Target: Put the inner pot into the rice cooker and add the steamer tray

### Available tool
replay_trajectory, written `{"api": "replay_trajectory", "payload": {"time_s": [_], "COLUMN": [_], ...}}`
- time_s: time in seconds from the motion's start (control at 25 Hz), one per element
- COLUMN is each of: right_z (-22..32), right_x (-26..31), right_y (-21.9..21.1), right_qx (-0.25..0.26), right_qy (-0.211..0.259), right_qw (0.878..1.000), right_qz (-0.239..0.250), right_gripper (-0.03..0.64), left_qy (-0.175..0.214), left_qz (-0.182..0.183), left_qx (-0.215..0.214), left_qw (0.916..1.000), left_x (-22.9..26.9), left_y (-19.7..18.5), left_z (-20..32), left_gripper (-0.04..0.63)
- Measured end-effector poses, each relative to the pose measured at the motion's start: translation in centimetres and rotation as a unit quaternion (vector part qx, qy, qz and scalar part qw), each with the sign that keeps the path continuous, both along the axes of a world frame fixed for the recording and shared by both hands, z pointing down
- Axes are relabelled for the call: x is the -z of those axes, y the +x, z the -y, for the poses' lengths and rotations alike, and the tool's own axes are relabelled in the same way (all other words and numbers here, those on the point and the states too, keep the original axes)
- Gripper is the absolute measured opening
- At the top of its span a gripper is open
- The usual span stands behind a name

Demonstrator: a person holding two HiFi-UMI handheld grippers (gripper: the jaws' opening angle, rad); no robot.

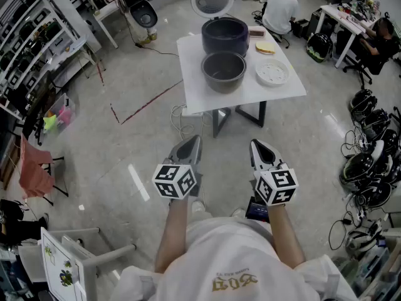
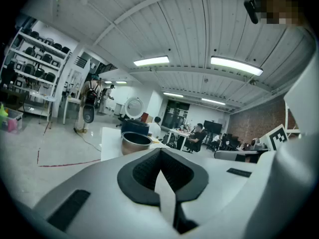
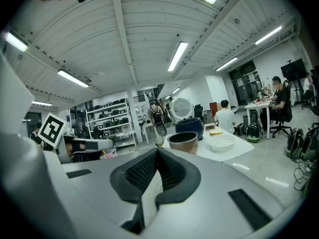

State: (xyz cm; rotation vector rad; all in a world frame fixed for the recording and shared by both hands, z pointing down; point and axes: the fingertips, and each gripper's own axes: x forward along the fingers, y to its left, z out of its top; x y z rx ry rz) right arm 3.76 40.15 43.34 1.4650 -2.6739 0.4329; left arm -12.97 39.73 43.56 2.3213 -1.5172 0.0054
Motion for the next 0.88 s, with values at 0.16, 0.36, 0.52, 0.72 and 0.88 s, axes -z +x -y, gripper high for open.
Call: {"api": "replay_trajectory", "payload": {"time_s": [0.16,0.36,0.52,0.72,0.88], "right_z": [0.0,-0.1,0.0,-0.3,0.5], "right_x": [0.3,0.1,-0.8,-1.2,-1.3], "right_y": [-0.1,0.3,0.8,1.4,2.5], "right_qx": [0.002,0.003,0.011,0.040,0.029], "right_qy": [0.003,0.004,-0.026,-0.057,-0.058], "right_qw": [1.000,1.000,0.999,0.996,0.996], "right_qz": [0.005,0.010,0.026,0.057,0.064], "right_gripper": [0.012,0.012,0.013,0.213,0.209], "left_qy": [-0.003,-0.002,-0.002,-0.016,-0.028], "left_qz": [-0.007,-0.001,-0.035,-0.049,-0.034], "left_qx": [0.006,0.008,0.004,0.012,0.015], "left_qw": [1.0000,1.0000,0.9994,0.9986,0.9989], "left_x": [0.2,0.2,0.4,0.1,-0.9], "left_y": [0.0,0.3,0.7,1.4,1.5], "left_z": [-0.1,-0.4,-0.4,-0.6,-0.5], "left_gripper": [0.015,0.015,0.075,0.239,0.239]}}
